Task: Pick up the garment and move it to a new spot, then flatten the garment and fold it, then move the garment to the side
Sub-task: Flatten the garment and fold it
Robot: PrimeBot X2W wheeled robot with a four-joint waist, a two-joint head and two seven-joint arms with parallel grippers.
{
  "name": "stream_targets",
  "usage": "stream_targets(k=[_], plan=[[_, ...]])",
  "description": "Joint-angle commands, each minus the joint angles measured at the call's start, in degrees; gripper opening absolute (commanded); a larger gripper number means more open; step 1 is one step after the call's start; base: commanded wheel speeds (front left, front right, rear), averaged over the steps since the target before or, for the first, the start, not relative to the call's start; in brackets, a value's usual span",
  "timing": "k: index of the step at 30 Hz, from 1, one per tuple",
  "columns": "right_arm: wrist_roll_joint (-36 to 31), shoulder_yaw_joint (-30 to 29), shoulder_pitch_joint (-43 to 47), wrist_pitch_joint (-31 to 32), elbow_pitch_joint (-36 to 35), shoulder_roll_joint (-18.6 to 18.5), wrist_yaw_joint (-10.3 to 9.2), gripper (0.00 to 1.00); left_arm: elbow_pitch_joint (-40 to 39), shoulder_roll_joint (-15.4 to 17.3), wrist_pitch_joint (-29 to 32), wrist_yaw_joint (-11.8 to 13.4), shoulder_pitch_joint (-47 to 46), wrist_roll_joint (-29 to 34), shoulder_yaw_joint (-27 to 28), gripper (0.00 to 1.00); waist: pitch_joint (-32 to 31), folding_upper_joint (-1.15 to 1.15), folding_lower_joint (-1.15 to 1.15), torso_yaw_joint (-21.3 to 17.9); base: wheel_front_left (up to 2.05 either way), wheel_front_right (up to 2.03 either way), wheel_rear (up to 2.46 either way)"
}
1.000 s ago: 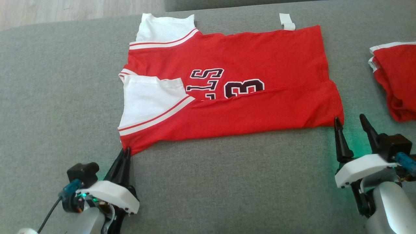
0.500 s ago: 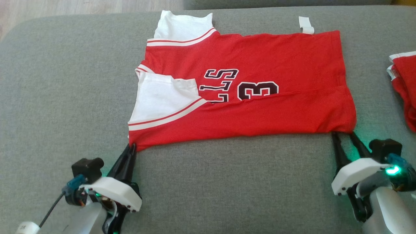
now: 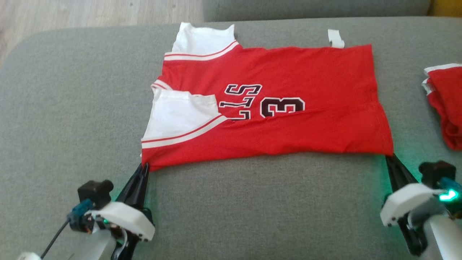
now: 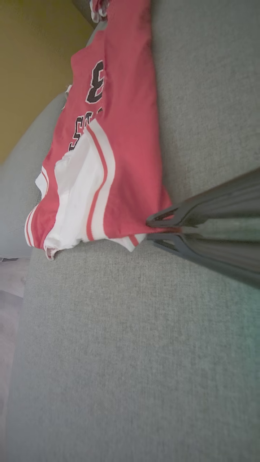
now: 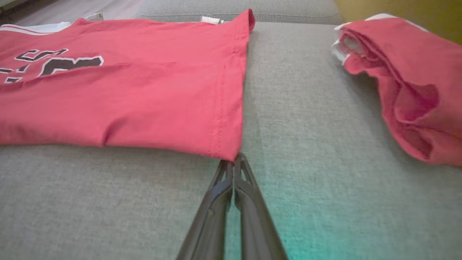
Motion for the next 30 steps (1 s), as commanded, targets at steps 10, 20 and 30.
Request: stream_targets(k=[10,20,30], plan=[[1.96,-0.29,7.59,0.34,-6.96,-5.16,0.39,0.0,-5.19,3.62,-1.21,0.61,5.22,-1.18,0.87,0.0,-3.47,0.0,0.0,-1.16,0.0,0.0,0.0],[2.67,-5.27,18.13,3.35,-13.66,-6.9,0.39,0.0,-15.36,6.34,0.97,3.94,14.31,-1.65,-0.27,0.0,-6.36,0.0,0.0,-1.38,0.0,0.0,0.0],[1.51,-5.66,23.1,7.27,-18.44,-6.2,0.39,0.06,-23.81,8.46,6.64,7.46,20.39,-3.3,-1.37,0.0,-7.77,0.0,0.0,-2.11,0.0,0.0,0.0]])
